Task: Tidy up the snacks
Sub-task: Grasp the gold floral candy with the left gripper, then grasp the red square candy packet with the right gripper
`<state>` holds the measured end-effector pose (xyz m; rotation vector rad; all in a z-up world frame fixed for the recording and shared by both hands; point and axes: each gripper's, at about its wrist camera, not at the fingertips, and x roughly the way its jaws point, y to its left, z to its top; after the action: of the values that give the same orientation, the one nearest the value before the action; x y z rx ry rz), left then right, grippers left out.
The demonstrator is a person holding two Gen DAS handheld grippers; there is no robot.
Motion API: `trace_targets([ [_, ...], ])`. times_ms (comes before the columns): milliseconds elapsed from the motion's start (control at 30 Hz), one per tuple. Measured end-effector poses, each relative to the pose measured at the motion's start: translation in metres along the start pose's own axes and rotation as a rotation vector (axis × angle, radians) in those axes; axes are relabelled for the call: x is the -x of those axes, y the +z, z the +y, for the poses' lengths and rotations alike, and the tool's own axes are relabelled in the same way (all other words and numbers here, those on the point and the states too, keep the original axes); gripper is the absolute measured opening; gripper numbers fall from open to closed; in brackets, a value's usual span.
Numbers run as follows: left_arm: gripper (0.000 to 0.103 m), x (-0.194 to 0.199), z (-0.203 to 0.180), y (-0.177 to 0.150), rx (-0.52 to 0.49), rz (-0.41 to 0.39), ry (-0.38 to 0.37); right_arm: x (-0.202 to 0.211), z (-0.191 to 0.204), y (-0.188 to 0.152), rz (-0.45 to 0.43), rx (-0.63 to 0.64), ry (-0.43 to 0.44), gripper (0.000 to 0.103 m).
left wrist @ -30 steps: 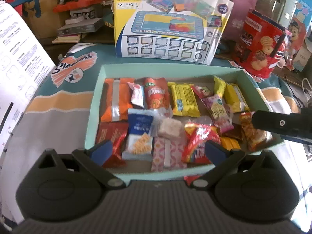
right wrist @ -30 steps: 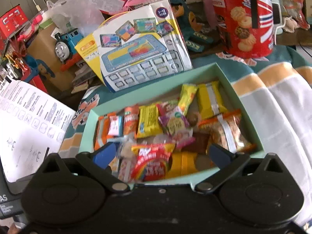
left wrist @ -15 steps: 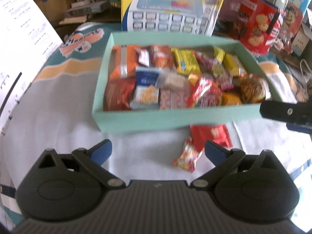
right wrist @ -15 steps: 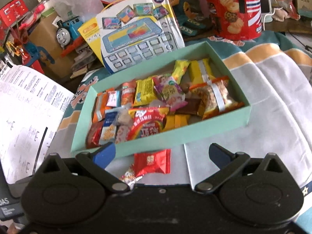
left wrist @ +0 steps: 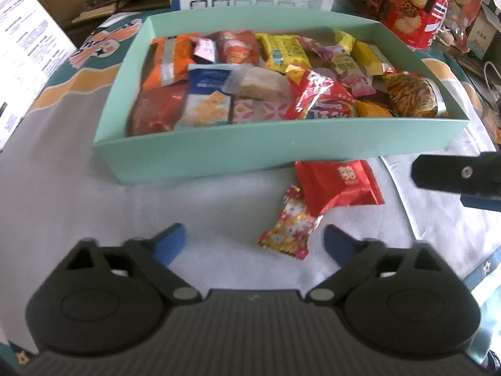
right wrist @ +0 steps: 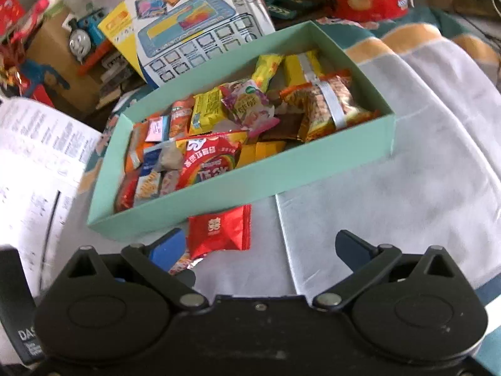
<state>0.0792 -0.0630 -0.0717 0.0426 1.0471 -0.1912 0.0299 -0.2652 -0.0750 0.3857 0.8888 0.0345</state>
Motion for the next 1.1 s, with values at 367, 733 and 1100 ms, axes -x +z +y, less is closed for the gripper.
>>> trace_targets([
  [367, 0.025, 0.005, 0.03, -0.006, 0.021, -0.042, -0.019, -0.027, 0.035, 0.007, -0.005, 0.096, 0.023, 0.049],
  [733, 0.027, 0.009, 0.066, -0.015, 0.132, -0.044, -0.047, -0.048, 0.041, -0.004, 0.13, 0.102, 0.067, 0.032],
  [1100, 0.027, 0.009, 0.072, -0.017, 0.158, -0.046, -0.076, -0.029, 0.055, 0.007, 0.073, 0.193, 0.107, 0.036],
])
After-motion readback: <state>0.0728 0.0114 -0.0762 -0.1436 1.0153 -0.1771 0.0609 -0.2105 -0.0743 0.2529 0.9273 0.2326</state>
